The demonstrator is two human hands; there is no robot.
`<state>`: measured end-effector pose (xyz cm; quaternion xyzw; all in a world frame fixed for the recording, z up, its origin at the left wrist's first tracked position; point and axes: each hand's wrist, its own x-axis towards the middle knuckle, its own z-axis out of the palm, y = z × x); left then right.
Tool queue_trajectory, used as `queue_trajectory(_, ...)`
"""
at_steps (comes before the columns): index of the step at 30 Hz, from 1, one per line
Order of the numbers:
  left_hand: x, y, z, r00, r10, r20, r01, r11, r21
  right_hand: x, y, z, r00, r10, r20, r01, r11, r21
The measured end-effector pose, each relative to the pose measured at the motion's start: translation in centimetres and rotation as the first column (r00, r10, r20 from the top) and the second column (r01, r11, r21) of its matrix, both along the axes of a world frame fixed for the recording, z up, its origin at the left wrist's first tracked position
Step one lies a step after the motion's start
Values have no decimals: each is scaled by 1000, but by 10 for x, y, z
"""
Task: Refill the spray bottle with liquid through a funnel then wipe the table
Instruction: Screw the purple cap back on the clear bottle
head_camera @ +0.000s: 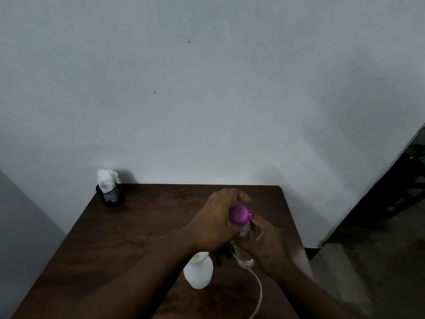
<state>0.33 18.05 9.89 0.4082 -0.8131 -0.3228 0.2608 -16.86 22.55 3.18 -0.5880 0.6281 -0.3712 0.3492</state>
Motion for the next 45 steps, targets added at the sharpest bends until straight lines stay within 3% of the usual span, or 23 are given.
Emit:
queue_trajectory(5,0,1,-1,993,117,-1,-117,993,-25,5,-3,3,1000,-12,17,12,999,38)
queue_trajectory(10,-1,1,-3,1000,12,6,-12,999,33,2,-1,1,999,12,48,-15,998,53)
queue_trajectory(15,-2,4,-1,992,124,-25,-124,992,-13,-3,1,3,1000,21,16,-20,999,-28)
queue_trajectory(19,-2,4,0,998,22,-63,-16,996,90,-3,3,6,1000,29,-6,-29,999,-18)
queue_trajectory(24,0,4,-4,994,107,-27,-107,994,1,-3,2,7,999,37,-15,-37,999,-10)
queue_trajectory(28,1,2,-7,997,51,-62,-46,996,81,6,-3,0,993,-118,30,120,992,-47)
queue_trajectory(32,1,1,-8,990,125,-66,-119,990,76,6,-7,-14,999,-27,25,27,1000,-12)
queue_trajectory(35,1,1,-9,992,83,-97,-72,991,117,1,-4,-7,1000,3,-18,-3,1000,17)
queue_trajectory(38,0,2,-9,997,52,-50,-48,996,72,-2,-4,-3,999,1,-40,0,999,39)
queue_trajectory(42,-2,1,-9,988,152,-32,-153,988,-12,2,-11,-16,997,-25,-72,26,1000,4)
queue_trajectory(45,0,0,-9,995,97,-19,-97,995,0,3,-13,-22,998,-66,1,66,997,-48)
